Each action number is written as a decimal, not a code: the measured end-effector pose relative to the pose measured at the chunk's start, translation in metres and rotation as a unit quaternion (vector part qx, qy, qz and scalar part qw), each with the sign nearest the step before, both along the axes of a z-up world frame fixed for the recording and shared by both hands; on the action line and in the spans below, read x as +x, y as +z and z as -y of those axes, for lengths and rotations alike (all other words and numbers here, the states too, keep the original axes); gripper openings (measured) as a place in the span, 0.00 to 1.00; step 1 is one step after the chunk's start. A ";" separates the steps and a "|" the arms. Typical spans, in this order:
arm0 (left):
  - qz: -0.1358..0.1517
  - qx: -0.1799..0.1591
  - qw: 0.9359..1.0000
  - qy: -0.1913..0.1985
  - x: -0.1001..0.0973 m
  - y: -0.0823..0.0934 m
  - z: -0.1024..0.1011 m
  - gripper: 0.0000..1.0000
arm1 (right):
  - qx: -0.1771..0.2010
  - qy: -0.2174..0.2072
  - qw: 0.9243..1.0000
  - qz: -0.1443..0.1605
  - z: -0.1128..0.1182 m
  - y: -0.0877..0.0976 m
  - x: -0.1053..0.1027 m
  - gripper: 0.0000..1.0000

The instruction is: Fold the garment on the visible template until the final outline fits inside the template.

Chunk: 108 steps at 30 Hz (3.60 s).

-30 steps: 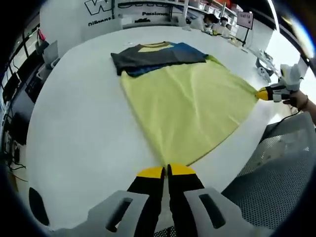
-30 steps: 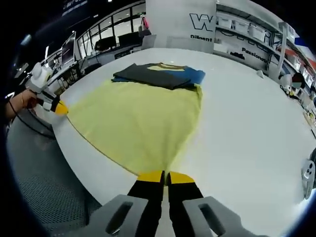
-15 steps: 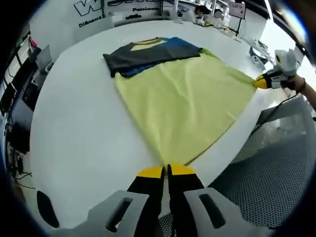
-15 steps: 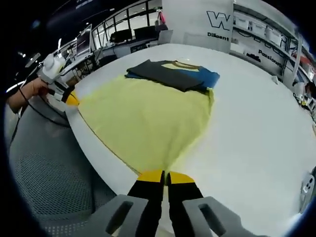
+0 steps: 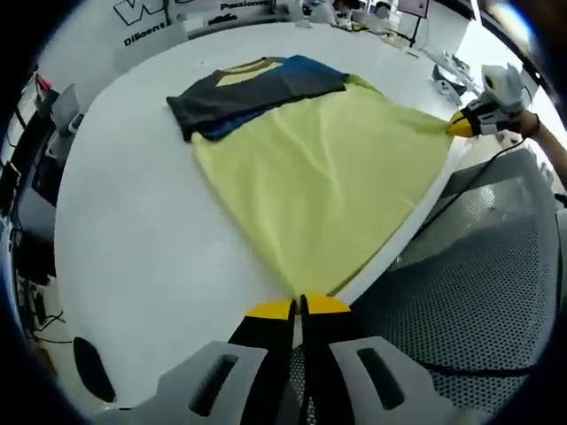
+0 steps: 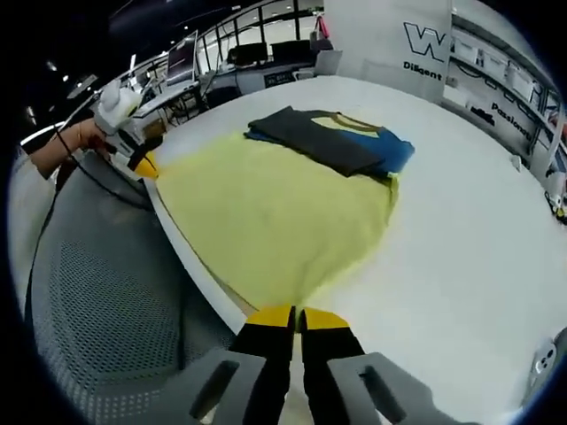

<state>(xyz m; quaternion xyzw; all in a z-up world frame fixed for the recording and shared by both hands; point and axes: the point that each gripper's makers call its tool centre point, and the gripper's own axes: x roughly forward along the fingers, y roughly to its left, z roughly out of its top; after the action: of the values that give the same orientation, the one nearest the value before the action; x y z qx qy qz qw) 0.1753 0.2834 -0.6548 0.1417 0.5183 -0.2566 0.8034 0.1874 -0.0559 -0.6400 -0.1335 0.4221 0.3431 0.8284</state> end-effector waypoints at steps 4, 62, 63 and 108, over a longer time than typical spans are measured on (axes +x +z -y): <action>0.003 0.000 1.000 0.007 0.001 0.003 -0.003 0.06 | -0.003 0.009 1.000 0.000 -0.002 0.001 -0.001 0.00; 0.196 -0.019 0.975 0.102 0.130 0.119 -0.016 0.06 | 0.006 -0.024 0.985 0.173 -0.004 0.104 0.119 0.00; 0.198 -0.019 0.975 0.102 0.132 0.120 -0.016 0.06 | 0.005 -0.024 0.984 0.174 -0.004 0.105 0.121 0.00; 0.260 0.009 0.957 0.131 0.239 0.150 -0.025 0.06 | -0.009 -0.042 0.973 0.225 -0.011 0.139 0.226 0.00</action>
<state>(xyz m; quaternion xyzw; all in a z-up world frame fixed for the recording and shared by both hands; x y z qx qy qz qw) 0.4145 0.3083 -0.5047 0.1417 0.3075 -0.0985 0.9358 0.4133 -0.0446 -0.5013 -0.1964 0.2335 0.2651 0.9147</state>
